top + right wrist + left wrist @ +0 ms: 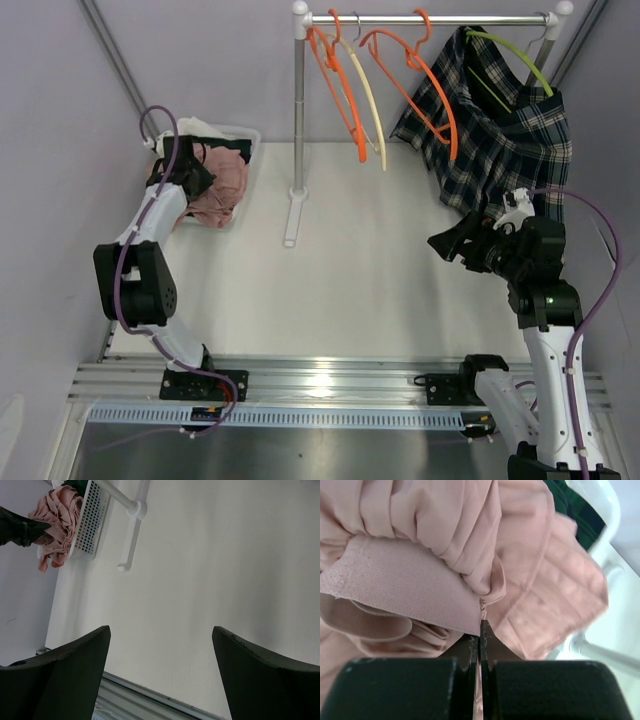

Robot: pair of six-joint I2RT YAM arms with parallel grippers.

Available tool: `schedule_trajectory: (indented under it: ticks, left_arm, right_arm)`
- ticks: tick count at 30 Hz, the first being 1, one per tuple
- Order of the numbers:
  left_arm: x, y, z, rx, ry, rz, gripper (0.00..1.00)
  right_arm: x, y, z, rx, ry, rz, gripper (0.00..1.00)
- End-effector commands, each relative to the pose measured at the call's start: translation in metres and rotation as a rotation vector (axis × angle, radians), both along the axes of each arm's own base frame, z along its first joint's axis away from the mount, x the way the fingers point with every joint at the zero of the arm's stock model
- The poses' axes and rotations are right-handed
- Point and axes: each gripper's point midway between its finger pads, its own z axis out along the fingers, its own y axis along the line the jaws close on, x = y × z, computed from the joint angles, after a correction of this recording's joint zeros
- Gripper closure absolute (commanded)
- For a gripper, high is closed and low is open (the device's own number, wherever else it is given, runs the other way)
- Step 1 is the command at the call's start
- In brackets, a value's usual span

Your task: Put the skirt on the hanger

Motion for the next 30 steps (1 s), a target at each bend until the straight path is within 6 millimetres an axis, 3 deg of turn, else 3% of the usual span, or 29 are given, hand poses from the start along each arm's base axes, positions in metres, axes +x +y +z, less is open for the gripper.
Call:
schedule_trajectory:
  ticks: [1,2,3,4,5,7,13,14,16,17,19,20,22,25,29,30]
  left_arm:
    - [-0.009,-0.034,0.063,0.000,-0.161,-0.126,1.00]
    - [-0.013,-0.052,0.066,-0.001,-0.164,-0.166,1.00]
    - [-0.018,-0.057,0.069,0.005,-0.167,-0.179,1.00]
    - [-0.028,-0.060,0.086,0.009,-0.210,-0.175,1.00]
    - [-0.035,-0.067,0.084,0.004,-0.222,-0.189,1.00]
    - [-0.051,-0.076,0.111,0.002,-0.288,-0.193,1.00]
    - [-0.096,-0.093,0.161,0.051,-0.391,-0.187,1.00]
    - [-0.107,-0.101,0.177,0.057,-0.427,-0.201,1.00]
    - [-0.121,-0.122,0.188,0.065,-0.444,-0.241,1.00]
    - [-0.128,-0.123,0.203,0.065,-0.474,-0.224,1.00]
    - [-0.139,-0.137,0.207,0.058,-0.478,-0.253,1.00]
    - [-0.150,-0.159,0.211,0.043,-0.489,-0.307,1.00]
    - [-0.161,-0.170,0.211,0.037,-0.488,-0.312,1.00]
    - [-0.183,-0.214,0.194,-0.009,-0.447,-0.413,1.00]
    - [-0.207,-0.260,0.156,-0.017,-0.377,-0.488,1.00]
    - [-0.214,-0.277,0.138,-0.006,-0.340,-0.525,1.00]
  right_arm:
    - [0.007,0.004,0.017,0.009,-0.069,0.019,0.11]
    - [0.010,0.004,0.016,0.012,-0.064,0.020,0.11]
    - [0.011,0.006,0.016,0.018,-0.064,0.030,0.12]
    - [0.010,0.013,0.019,0.024,-0.070,0.061,0.12]
    - [0.011,0.017,0.021,0.028,-0.081,0.077,0.13]
    - [0.011,0.027,0.025,0.031,-0.092,0.105,0.13]
    - [0.013,0.052,0.030,0.001,-0.101,0.144,0.13]
    - [0.011,0.060,0.031,-0.004,-0.106,0.161,0.13]
    - [0.011,0.070,0.033,-0.009,-0.114,0.179,0.13]
    - [0.013,0.073,0.036,-0.015,-0.122,0.171,0.13]
    - [0.006,0.090,0.038,-0.022,-0.131,0.219,0.13]
    - [0.005,0.096,0.038,-0.028,-0.131,0.231,0.13]
    - [0.000,0.108,0.039,-0.046,-0.143,0.244,0.13]
    - [-0.006,0.117,0.034,-0.074,-0.146,0.249,0.13]
    - [-0.017,0.128,0.023,-0.072,-0.123,0.291,0.13]
    - [-0.016,0.129,0.022,-0.075,-0.131,0.278,0.13]
